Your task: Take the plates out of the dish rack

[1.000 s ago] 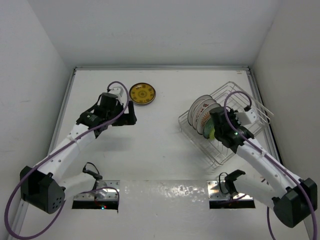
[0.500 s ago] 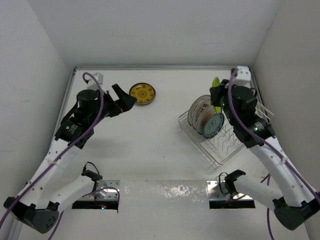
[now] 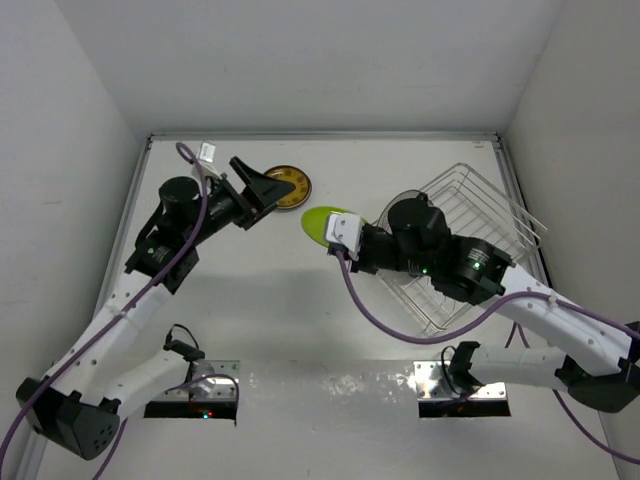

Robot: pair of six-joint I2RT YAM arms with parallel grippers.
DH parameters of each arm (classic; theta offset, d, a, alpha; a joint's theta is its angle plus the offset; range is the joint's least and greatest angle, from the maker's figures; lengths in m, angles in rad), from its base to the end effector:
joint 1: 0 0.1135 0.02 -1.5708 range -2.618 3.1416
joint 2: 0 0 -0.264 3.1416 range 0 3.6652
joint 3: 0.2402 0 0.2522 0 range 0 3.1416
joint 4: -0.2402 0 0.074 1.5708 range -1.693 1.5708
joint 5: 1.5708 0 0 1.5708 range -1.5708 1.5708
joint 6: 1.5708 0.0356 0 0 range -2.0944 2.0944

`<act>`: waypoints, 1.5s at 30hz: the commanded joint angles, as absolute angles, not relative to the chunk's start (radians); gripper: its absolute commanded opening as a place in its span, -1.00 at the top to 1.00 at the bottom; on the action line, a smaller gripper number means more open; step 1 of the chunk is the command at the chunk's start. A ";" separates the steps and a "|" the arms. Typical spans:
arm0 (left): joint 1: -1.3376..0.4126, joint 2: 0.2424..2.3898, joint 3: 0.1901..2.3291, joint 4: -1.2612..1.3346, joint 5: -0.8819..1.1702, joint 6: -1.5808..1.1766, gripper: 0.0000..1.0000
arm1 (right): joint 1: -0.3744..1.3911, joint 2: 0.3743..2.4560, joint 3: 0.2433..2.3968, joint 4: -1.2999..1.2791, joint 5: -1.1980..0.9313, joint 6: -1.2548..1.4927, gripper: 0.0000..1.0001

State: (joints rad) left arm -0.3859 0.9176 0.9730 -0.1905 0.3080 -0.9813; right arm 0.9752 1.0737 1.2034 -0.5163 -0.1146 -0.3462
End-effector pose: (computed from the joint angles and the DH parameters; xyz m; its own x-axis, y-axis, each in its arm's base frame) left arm 0.1884 -0.0882 0.3821 -0.5988 -0.6117 -0.5169 0.2504 0.4701 -0.8463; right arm 0.1260 0.1931 0.3955 0.1002 -0.4530 -0.8859 -0.9013 0.3359 -0.2737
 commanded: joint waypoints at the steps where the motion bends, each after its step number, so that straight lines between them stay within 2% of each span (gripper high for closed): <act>1: -0.387 0.954 0.948 -0.136 0.408 -0.999 -1.00 | 1.026 1.107 1.195 -0.410 -0.095 -0.485 1.00; 6: -0.388 0.973 0.888 -0.149 0.431 -0.951 -0.95 | 1.060 1.141 1.161 -0.295 -0.072 -0.512 1.00; 8: -0.388 0.979 0.858 -0.120 0.448 -0.950 -0.80 | 1.077 1.167 1.161 -0.276 -0.063 -0.517 1.00; 11: -0.388 0.994 0.830 -0.083 0.466 -0.948 -0.04 | 1.100 1.181 1.137 -0.183 -0.034 -0.522 1.00; 12: -0.388 1.000 0.825 -0.078 0.468 -0.948 0.41 | 1.109 1.181 1.126 -0.160 -0.025 -0.523 1.00; 15: -0.388 1.025 0.818 -0.068 0.466 -0.940 1.00 | 1.114 1.170 1.077 -0.063 -0.008 -0.506 1.00; 17: -0.388 1.040 0.819 -0.064 0.454 -0.922 1.00 | 1.112 1.164 1.042 -0.019 0.032 -0.489 1.00; 18: -0.388 1.042 0.819 -0.064 0.407 -0.913 1.00 | 1.112 1.160 1.034 0.012 0.060 -0.456 0.75; 19: -0.388 1.040 0.831 -0.089 0.362 -0.891 1.00 | 1.112 1.155 1.019 0.029 0.125 -0.430 -0.49; 20: -0.387 1.043 0.839 -0.109 0.237 -0.878 1.00 | 1.112 1.143 1.009 0.049 0.159 -0.373 -0.97; 22: -0.387 1.051 0.882 -0.164 0.087 -0.850 1.00 | 1.112 1.126 0.986 0.072 0.253 -0.300 -0.98; 25: -0.382 1.115 0.942 -0.175 -0.167 -0.812 1.00 | 1.111 1.108 1.002 0.036 0.551 -0.100 -0.98; 26: -0.371 1.173 0.986 -0.170 -0.249 -0.795 1.00 | 1.109 1.111 1.017 -0.048 0.727 -0.007 -0.98; 28: -0.347 1.244 1.032 -0.161 -0.294 -0.778 1.00 | 1.094 1.121 1.082 -0.177 0.854 0.111 -0.98; 29: -0.309 1.320 1.054 -0.150 -0.291 -0.770 1.00 | 1.062 1.126 1.107 -0.325 0.876 0.215 -0.98; 32: -0.227 1.471 1.117 -0.077 -0.250 -0.772 1.00 | 1.000 1.105 1.118 -0.455 0.780 0.337 -0.98; 34: -0.172 1.598 1.178 -0.043 -0.181 -0.775 1.00 | 0.974 1.062 1.056 -0.442 0.684 0.354 -0.98; 39: -0.147 1.865 1.367 -0.028 -0.101 -0.721 1.00 | 0.914 1.025 0.974 -0.442 0.632 0.367 -0.98; 43: -0.147 1.951 1.449 -0.018 -0.058 -0.690 1.00 | 0.900 1.020 0.954 -0.440 0.607 0.351 -0.98; 44: -0.146 1.956 1.448 -0.014 -0.055 -0.687 0.97 | 0.899 1.022 0.947 -0.440 0.606 0.351 -0.98; 45: -0.146 1.965 1.450 0.018 -0.048 -0.683 0.70 | 0.891 1.025 0.940 -0.440 0.607 0.353 -0.98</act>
State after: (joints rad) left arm -0.1387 1.9881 1.3884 -0.0895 -0.0948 -0.7158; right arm 0.9043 1.0294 0.9489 -0.4503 0.6285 0.3275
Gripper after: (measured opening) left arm 0.099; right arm 0.986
